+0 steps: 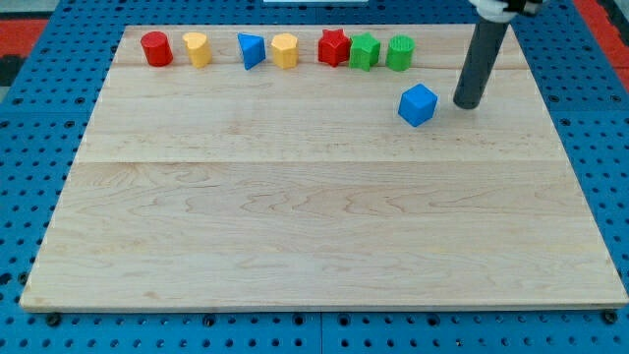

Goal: Push the cube towards the bottom left of the board

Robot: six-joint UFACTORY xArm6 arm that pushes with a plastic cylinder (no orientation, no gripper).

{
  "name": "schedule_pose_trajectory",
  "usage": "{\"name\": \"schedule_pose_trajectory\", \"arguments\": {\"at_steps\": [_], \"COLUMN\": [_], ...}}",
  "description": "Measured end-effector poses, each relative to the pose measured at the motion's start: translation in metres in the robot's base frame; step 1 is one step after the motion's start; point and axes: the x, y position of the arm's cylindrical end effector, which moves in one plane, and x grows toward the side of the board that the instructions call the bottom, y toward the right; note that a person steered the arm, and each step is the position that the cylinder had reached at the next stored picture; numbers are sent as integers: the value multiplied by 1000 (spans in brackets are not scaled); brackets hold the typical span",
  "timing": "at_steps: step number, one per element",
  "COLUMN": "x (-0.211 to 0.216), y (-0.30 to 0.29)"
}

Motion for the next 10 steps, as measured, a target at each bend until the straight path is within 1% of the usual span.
{"name": "schedule_pose_trajectory", "arguments": {"at_steps": [1, 2, 3, 4, 5, 6, 7, 8, 9, 10], "x": [6, 5, -18, -53, 13, 55, 44, 17, 43, 131], "y": [-91, -48, -6, -48, -146, -247, -207, -252, -325, -371]}}
